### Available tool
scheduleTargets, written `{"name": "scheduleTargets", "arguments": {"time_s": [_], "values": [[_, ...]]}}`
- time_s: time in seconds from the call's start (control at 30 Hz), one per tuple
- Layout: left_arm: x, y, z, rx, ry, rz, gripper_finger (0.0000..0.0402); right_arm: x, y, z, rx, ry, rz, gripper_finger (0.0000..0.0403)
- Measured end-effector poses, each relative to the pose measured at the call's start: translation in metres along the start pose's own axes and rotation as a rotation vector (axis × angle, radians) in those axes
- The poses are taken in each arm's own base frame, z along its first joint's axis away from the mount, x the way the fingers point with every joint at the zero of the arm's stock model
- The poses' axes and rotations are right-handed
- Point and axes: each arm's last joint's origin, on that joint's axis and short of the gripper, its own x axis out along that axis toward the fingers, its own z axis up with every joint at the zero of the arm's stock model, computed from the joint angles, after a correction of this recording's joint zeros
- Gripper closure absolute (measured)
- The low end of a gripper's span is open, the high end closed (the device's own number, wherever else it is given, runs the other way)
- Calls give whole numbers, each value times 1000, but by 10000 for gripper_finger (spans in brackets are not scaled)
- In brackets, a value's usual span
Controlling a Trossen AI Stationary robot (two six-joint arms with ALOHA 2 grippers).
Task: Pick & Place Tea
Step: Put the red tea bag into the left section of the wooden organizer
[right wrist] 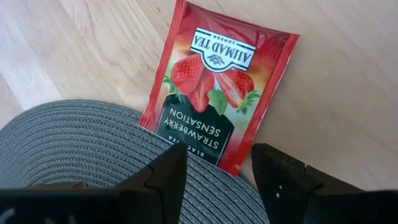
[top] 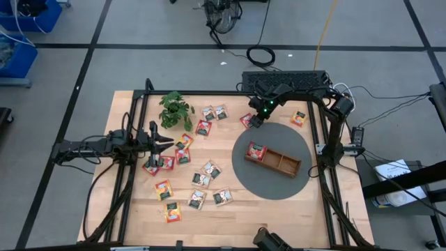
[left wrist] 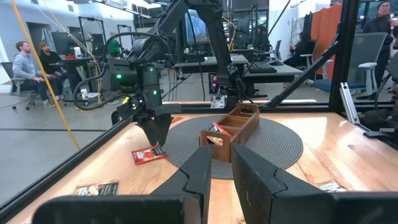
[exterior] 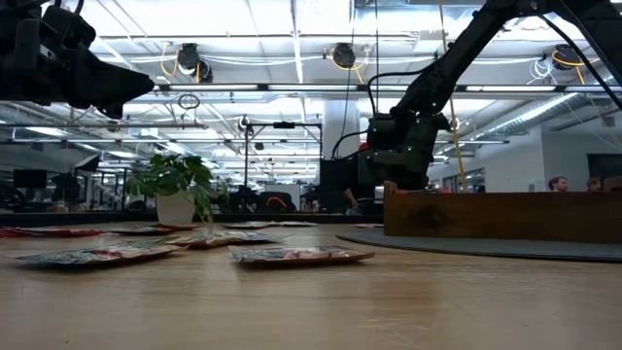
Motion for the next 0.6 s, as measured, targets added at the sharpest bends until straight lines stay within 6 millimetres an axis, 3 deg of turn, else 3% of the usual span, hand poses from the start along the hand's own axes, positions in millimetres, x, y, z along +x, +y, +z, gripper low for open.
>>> {"name": "scheduleTargets", "arguments": {"time_s": [0.37,0.6], "values": [[0,0,0,0,0,0,330,0,2,-1,47,7,58,275],[0,0,0,0,0,0,330,0,3,1,95,-11,113,272]]}}
